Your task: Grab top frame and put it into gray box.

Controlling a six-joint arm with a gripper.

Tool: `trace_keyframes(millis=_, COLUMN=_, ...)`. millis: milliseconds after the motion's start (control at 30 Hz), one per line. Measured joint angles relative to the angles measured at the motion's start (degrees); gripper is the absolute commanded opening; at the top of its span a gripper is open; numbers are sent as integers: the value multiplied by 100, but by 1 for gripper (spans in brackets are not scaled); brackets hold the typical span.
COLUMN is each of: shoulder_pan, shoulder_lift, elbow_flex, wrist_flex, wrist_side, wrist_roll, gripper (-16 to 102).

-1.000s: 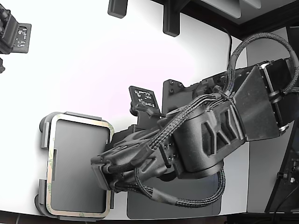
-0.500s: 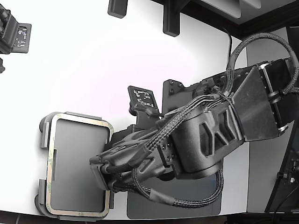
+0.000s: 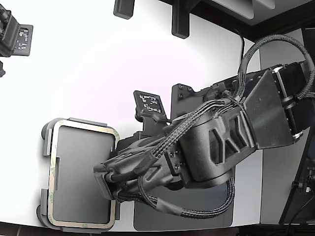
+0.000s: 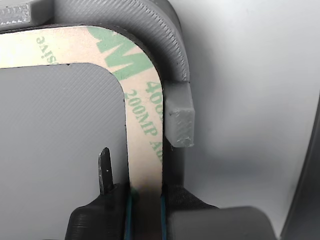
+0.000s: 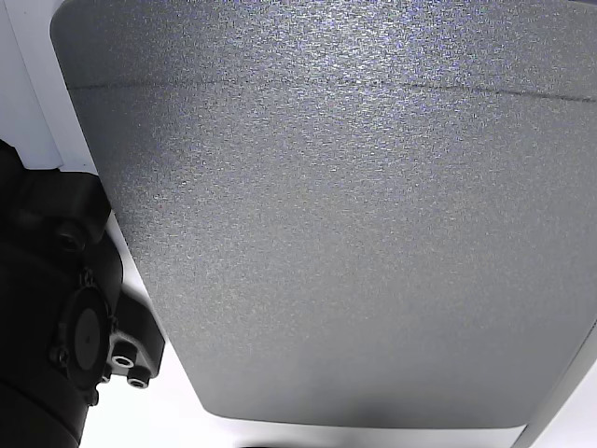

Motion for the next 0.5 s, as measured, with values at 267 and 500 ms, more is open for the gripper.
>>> trace_keyframes(millis=267, shoulder_pan=0, shoulder_lift=-9, elbow_flex=0, wrist_flex=0, wrist_side=0, wrist_roll=-62, gripper=-12)
trace_keyframes(millis=500, shoulder_pan=0, shoulder_lift=-141, elbow_flex=-114, wrist_flex=0, wrist_side=0, wrist_roll=-70, gripper=69)
